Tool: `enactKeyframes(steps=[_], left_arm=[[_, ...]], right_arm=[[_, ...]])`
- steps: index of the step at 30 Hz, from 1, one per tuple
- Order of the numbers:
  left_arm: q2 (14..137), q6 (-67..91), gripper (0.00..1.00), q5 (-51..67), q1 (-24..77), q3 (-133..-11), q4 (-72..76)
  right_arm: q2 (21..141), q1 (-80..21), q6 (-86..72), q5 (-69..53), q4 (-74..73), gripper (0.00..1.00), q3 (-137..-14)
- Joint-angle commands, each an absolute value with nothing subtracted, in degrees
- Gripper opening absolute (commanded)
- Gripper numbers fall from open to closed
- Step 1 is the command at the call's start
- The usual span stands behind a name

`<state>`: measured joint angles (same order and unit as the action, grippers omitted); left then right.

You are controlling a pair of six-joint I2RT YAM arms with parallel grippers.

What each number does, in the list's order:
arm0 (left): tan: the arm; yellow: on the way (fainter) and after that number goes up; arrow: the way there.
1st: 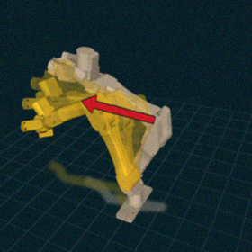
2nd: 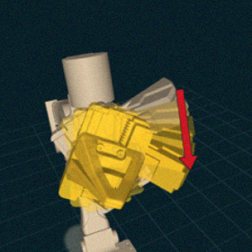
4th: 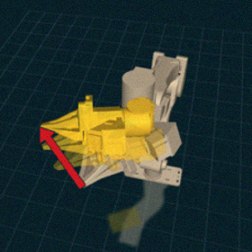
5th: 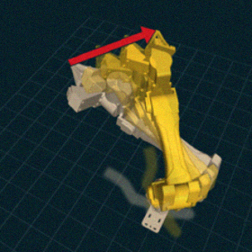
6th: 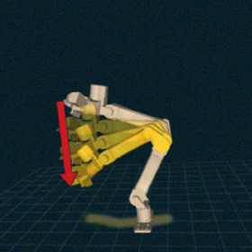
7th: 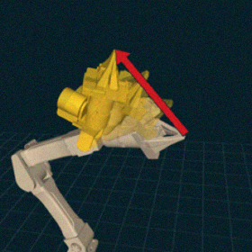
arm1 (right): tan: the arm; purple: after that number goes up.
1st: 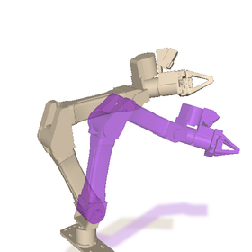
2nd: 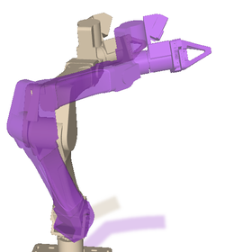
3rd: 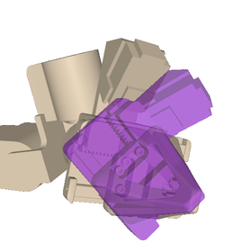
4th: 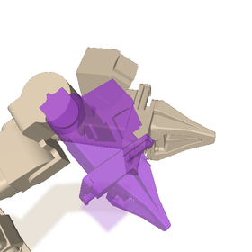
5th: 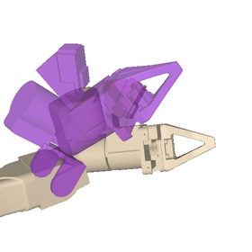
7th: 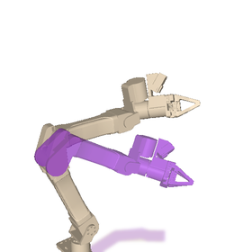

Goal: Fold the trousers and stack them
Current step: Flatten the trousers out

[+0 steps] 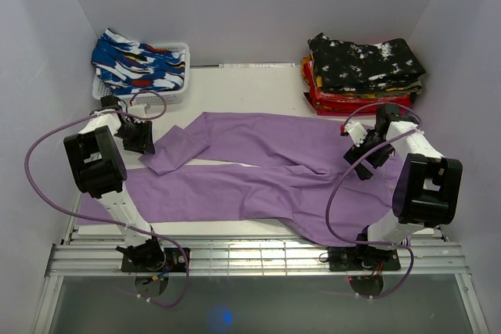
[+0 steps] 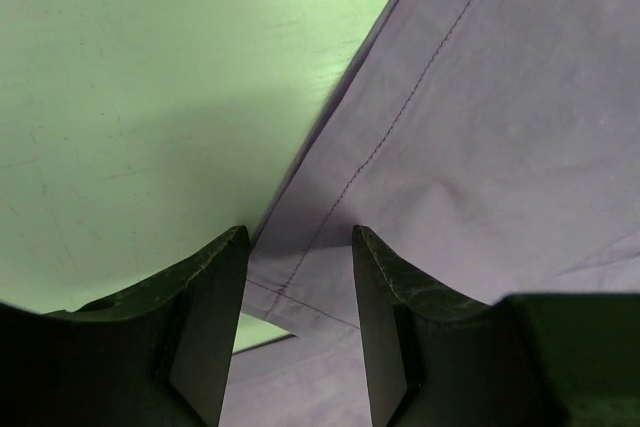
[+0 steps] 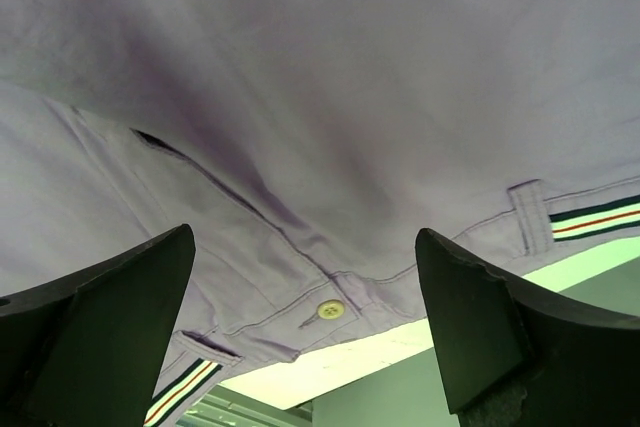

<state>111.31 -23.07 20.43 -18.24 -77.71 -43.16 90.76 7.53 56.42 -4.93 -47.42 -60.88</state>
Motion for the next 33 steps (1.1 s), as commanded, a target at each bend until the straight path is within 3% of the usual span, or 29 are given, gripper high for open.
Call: enactKeyframes(steps=[1, 6, 9, 10, 14, 25, 26, 27, 28, 29, 31, 33], left_arm=[[109.6, -26.5, 0.57, 17.9, -17.8, -74.7, -40.8], [110.0, -27.2, 0.54, 15.0, -17.8, -70.6, -36.4], [110.3, -26.5, 0.35, 13.4, -17.6, -69.8, -35.2], [110.1, -26.5, 0.23, 12.9, -17.6, -69.8, -34.7], [108.1, -26.4, 0.00, 11.2, -17.9, -71.4, -34.5], [115.5, -26.5, 0.00, 0.9, -26.5, -88.9, -32.9], [116.2, -26.8, 0.05, -1.0, -26.5, -89.7, -32.7], [116.6, -26.7, 0.19, -1.3, -26.4, -90.6, -32.7], [116.5, -26.3, 0.42, -1.5, -26.4, -91.2, -32.2], [116.0, -26.3, 0.50, -1.4, -26.4, -91.4, -31.5], [114.4, -26.3, 0.57, -1.5, -26.4, -91.1, -29.6], [112.5, -25.9, 0.58, -0.1, -26.4, -91.1, -29.7]], right_arm=[[89.9, 7.8, 57.7, -6.1, -50.0, 0.96, -59.9], [92.2, 7.7, 57.9, -4.7, -49.9, 0.96, -58.4], [93.3, 7.7, 58.3, -2.6, -48.7, 0.96, -57.0], [93.5, 7.7, 58.4, -2.0, -47.6, 0.96, -56.8], [95.8, 7.7, 58.7, 2.3, -45.0, 0.96, -56.2], [98.1, 8.0, 61.0, 6.8, -43.3, 0.95, -58.3], [98.0, 8.0, 61.6, 7.2, -43.3, 0.95, -58.7], [98.0, 8.1, 61.8, 7.4, -43.4, 0.95, -58.9], [98.0, 8.2, 61.9, 7.4, -43.4, 0.95, -59.1], [98.0, 8.2, 62.0, 7.5, -43.3, 0.95, -59.5], [98.1, 8.2, 62.2, 7.6, -42.9, 0.95, -60.4], [98.1, 8.2, 61.7, 7.5, -42.7, 0.96, -61.7]])
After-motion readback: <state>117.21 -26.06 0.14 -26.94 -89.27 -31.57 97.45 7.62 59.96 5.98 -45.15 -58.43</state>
